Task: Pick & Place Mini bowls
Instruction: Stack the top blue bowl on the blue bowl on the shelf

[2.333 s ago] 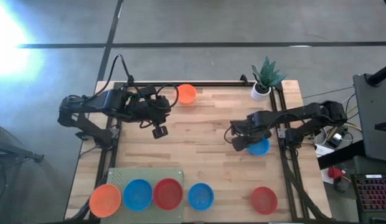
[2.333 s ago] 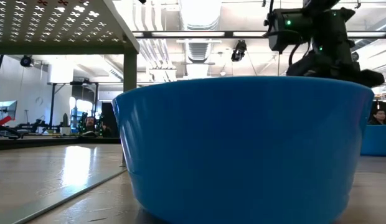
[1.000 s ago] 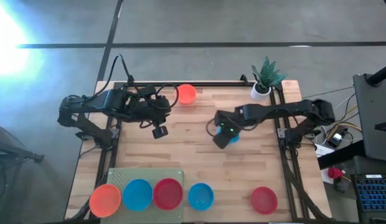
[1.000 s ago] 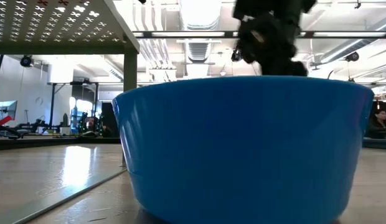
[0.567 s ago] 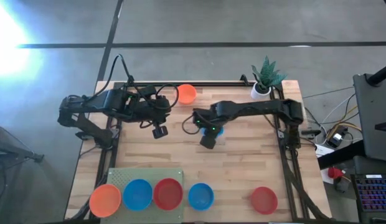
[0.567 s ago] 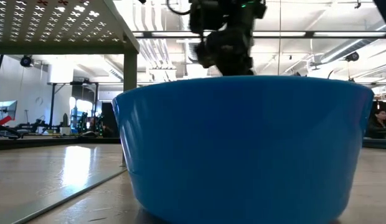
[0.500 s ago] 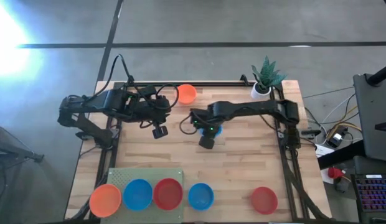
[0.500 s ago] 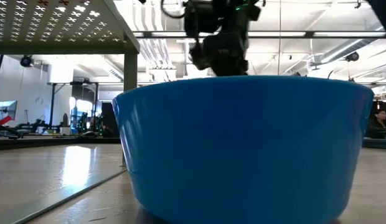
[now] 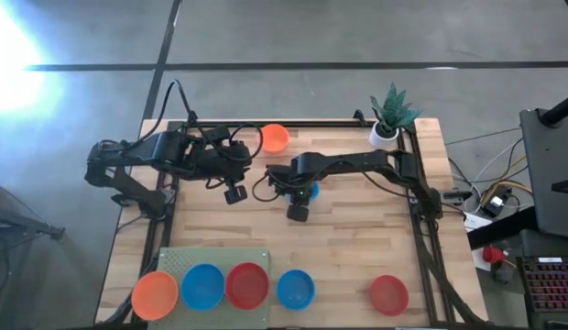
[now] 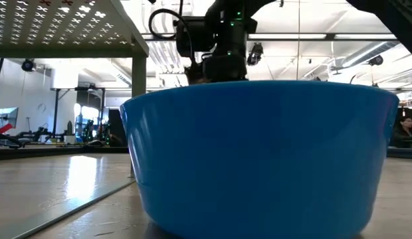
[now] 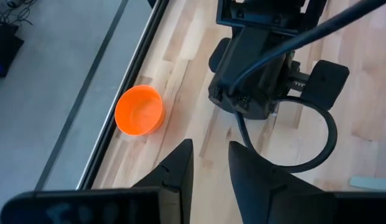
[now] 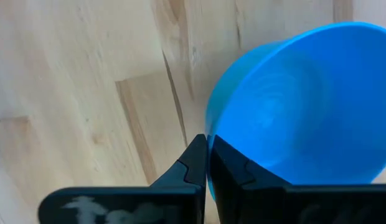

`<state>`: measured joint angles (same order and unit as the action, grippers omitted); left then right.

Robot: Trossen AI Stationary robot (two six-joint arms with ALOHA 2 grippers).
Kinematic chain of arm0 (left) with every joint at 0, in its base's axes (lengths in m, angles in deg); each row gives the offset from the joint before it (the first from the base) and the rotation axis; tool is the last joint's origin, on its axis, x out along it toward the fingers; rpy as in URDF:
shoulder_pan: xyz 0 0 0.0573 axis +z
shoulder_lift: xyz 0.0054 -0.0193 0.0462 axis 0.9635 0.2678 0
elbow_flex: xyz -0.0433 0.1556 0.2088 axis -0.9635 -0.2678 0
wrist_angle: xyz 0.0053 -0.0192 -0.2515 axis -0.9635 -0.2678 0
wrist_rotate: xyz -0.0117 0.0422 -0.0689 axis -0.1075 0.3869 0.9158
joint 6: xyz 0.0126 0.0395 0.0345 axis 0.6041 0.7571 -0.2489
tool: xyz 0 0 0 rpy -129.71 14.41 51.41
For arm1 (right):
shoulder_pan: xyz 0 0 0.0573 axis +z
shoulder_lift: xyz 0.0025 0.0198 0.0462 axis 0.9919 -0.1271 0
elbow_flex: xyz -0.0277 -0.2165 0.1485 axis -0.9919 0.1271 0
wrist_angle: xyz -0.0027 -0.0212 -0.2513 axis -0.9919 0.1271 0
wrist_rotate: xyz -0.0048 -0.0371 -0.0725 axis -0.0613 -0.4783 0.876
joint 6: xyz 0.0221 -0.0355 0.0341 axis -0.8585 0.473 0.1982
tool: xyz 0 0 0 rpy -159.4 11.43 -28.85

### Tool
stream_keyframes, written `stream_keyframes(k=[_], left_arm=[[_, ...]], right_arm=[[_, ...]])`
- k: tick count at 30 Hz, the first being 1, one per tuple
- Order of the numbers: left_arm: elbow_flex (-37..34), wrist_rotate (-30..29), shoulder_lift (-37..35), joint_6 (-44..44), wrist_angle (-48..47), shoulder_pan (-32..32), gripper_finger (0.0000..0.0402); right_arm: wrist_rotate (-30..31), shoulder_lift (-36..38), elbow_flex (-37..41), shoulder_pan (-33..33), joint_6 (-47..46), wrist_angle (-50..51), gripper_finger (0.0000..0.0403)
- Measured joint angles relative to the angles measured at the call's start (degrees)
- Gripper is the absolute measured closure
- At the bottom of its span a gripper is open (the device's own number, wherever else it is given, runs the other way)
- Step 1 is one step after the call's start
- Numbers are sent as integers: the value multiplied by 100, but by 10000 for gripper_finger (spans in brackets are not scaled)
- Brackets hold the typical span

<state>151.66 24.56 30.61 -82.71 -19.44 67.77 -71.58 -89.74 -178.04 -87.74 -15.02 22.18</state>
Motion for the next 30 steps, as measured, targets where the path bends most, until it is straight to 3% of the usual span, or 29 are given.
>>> stream_keyframes(k=[10,22,30], left_arm=[[0,1,0,0,0,-1,307],[0,0,0,-2,0,-2,307],[0,2,0,-56,0,-1,307]], right_arm=[[-4,48,4,4,-28,28,391],[-29,53,4,15,-134,29,308],[8,649,0,-44,-589,474,295]])
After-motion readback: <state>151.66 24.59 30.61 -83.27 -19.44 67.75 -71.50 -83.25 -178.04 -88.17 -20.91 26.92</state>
